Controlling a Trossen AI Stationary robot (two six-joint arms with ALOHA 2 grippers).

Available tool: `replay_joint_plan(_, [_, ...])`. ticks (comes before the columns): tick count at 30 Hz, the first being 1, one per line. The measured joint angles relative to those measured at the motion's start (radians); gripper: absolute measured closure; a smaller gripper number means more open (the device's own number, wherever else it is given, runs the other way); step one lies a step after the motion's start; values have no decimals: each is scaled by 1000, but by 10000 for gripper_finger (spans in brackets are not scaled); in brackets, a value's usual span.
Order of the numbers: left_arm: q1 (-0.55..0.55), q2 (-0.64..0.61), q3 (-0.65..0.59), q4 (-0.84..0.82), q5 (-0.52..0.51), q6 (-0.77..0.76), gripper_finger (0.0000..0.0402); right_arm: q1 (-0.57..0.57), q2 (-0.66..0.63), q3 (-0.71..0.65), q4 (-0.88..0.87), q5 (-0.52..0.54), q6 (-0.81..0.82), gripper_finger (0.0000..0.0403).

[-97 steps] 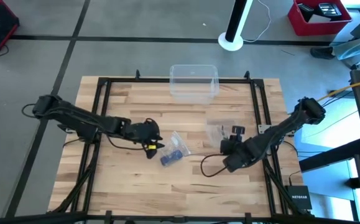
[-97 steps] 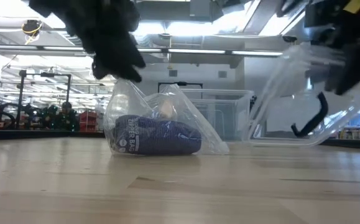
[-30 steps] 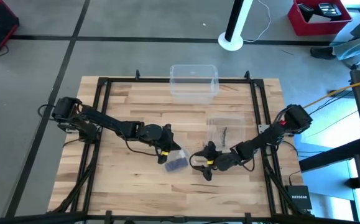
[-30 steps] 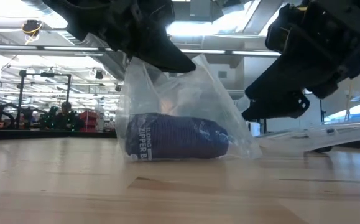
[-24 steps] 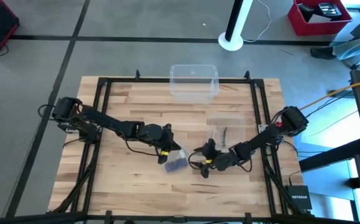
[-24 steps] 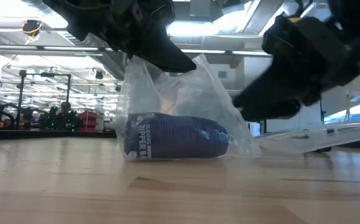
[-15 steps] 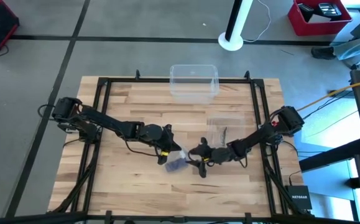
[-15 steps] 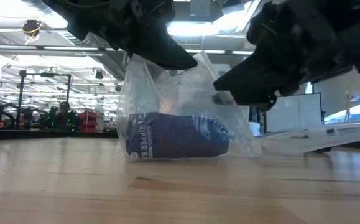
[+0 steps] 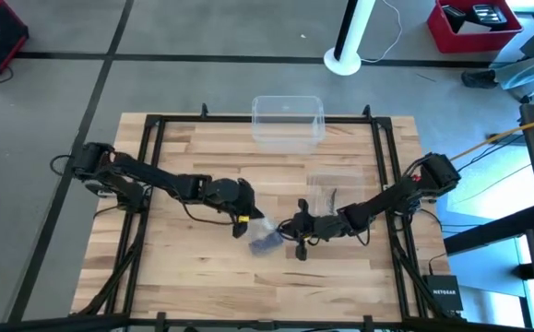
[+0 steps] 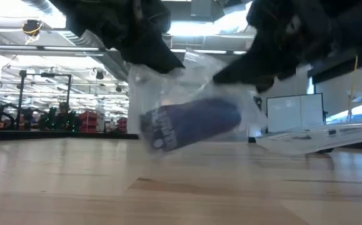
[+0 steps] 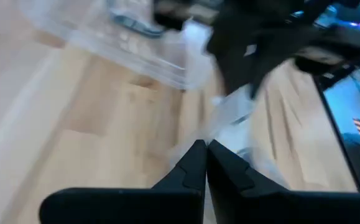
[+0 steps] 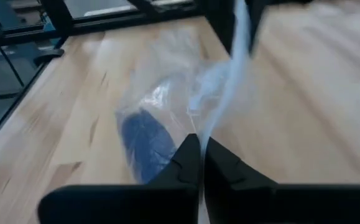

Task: Roll bandage
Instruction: Put the packed rolled violet bandage into the transparent tupperware

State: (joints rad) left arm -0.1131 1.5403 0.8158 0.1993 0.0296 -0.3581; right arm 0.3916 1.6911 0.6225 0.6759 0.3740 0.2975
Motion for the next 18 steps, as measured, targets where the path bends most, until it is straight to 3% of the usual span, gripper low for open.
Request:
replay_joint_plan(4, [40,-46,0,-77,12,-9,371,-32,-116,60,-220,29,-21,391])
replay_joint_plan(13, [142,-211,2,-279,2,168,257,-217,-349,313,-781,112,-177,395])
replay_joint_plan(18, [195,-326,1,-462,-129,241,243,-382,-400,531,-1052,157,-231,397])
